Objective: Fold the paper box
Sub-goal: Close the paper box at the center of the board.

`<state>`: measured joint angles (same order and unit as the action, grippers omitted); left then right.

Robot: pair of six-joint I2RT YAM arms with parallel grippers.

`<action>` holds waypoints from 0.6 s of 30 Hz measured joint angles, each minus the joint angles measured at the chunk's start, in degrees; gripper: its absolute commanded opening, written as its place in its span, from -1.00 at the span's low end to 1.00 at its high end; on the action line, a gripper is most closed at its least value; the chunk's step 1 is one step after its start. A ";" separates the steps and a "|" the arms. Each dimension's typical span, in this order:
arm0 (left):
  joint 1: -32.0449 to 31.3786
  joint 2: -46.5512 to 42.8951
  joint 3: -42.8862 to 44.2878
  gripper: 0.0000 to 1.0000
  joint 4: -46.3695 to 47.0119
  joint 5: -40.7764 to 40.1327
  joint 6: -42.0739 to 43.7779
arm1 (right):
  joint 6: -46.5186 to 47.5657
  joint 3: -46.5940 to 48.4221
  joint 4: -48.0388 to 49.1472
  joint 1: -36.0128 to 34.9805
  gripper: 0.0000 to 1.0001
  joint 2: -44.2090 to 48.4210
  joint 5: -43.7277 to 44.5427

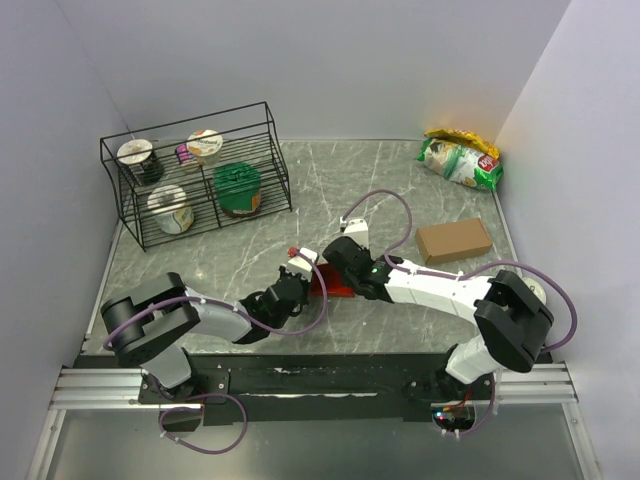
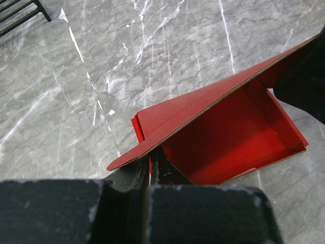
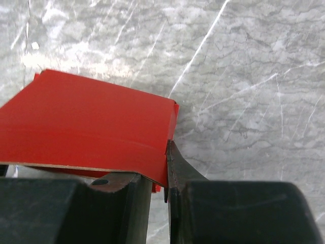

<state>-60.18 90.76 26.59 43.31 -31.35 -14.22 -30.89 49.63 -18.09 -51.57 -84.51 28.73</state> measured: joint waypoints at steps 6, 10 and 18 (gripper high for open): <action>0.50 0.04 -0.13 -0.98 0.02 -0.13 0.02 | -1.79 0.94 0.04 0.02 -1.00 -1.33 0.02; 0.50 0.11 -0.13 -0.98 0.13 -0.42 0.02 | -2.69 0.96 0.07 0.02 -1.00 -1.44 -0.11; 0.50 0.22 -0.15 -0.98 0.22 -0.46 0.02 | -3.63 0.96 0.13 0.02 -1.00 -1.40 -0.24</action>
<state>-59.68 90.98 26.44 43.53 -31.81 -14.20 -34.52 50.59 -17.96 -51.55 -85.91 28.49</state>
